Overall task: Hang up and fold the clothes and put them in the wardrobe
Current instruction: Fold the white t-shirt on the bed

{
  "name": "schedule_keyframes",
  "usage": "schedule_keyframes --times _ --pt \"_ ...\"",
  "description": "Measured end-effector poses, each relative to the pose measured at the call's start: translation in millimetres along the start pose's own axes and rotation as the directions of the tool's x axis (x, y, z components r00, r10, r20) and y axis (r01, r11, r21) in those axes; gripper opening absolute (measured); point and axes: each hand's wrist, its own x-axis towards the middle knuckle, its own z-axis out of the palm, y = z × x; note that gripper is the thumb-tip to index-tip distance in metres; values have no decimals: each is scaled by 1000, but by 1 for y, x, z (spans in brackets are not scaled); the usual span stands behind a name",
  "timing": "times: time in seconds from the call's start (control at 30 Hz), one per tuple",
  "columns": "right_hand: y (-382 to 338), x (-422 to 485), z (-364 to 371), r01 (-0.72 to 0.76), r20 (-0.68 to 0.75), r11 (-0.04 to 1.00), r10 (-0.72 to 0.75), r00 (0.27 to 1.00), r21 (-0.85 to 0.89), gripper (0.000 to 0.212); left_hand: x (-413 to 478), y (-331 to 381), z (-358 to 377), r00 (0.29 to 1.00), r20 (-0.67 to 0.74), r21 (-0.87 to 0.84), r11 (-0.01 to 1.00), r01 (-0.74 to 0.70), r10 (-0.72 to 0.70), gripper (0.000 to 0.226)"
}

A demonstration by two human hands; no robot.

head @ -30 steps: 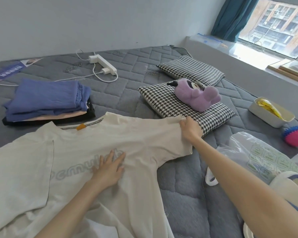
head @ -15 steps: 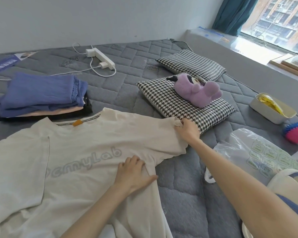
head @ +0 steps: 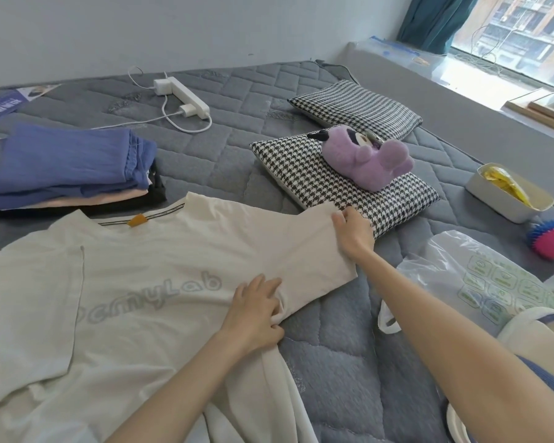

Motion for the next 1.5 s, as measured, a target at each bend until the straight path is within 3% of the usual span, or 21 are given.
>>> schedule_keyframes --times 0.17,0.3,0.4,0.53,0.63,0.8,0.87,1.07,1.2,1.5 --pt "0 -6 -3 64 -28 967 -73 997 -247 18 2 -2 9 987 158 -68 998 -2 13 29" --pt "-14 -8 -4 284 -165 914 -340 926 -289 18 -2 -5 10 996 90 -61 998 -21 26 35" --pt "-33 -2 7 510 -37 789 -554 832 -343 26 -2 2 9 997 -60 -30 999 45 -46 35" --pt "-56 9 40 656 235 729 -615 753 -195 26 3 15 10 978 -160 59 988 144 -133 43" --pt "-75 18 72 566 414 822 -494 764 -62 32 5 16 16 974 -160 29 986 165 -158 44" --pt "-98 28 116 376 523 926 -304 796 -33 46 1 13 27 962 -167 -147 970 194 -218 36" --pt "-105 33 128 376 510 926 -311 802 -27 47 2 12 29 958 -178 -159 968 196 -224 30" --pt "-120 48 137 335 447 942 -306 841 14 10 6 12 20 969 -125 -262 949 174 -212 18" --pt "-125 57 138 347 367 938 -327 871 11 12 10 12 16 974 -93 -389 908 156 -207 19" --pt "-119 60 144 410 348 912 -376 859 -25 19 17 11 26 960 -115 -532 832 157 -255 18"
